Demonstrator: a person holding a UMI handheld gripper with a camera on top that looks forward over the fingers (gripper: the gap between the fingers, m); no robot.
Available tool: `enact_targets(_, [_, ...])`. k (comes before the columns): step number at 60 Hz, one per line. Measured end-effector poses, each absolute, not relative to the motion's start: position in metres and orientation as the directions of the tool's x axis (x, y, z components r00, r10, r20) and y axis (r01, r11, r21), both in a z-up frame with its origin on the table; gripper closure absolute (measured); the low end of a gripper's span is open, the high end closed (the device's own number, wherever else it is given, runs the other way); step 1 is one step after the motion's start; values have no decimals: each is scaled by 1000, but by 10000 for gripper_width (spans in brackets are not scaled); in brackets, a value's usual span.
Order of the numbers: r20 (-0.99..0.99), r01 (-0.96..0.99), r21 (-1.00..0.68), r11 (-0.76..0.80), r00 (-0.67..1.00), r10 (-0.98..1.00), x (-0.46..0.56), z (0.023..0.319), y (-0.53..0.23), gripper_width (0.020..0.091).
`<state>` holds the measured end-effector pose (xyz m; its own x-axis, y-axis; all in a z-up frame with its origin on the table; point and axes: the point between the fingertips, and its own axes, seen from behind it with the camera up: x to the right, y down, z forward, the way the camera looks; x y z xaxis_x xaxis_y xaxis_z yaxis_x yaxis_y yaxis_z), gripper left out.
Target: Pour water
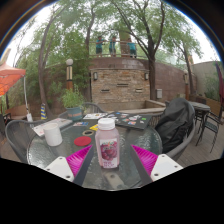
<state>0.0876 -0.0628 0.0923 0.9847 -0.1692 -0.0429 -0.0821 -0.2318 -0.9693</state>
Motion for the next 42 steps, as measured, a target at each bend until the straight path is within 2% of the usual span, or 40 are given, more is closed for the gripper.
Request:
enact_targets(3, [-50, -92, -967, -239, 983, -174, 84, 80, -42, 270])
enact_targets(9, [-53, -87, -976, -199, 984, -173, 80, 82, -8, 268])
enact_targets(11, [-35, -69, -978, -196, 985, -168, 80, 83, 2, 298])
enact_targets(12, [-27, -60, -979, -197, 986, -166, 84, 81, 8, 367])
enact_targets(14, [-1, -40, -975, -217, 984, -179, 82, 77, 14, 609])
enact_targets(23, [-2, -38, -974, -221, 987, -163, 81, 74, 26, 668])
enact_targets(32, [-18, -71, -939, -335, 987, -160, 85, 77, 34, 674])
enact_targets(42, [254, 214, -917, -337, 964, -78, 61, 150, 71, 675])
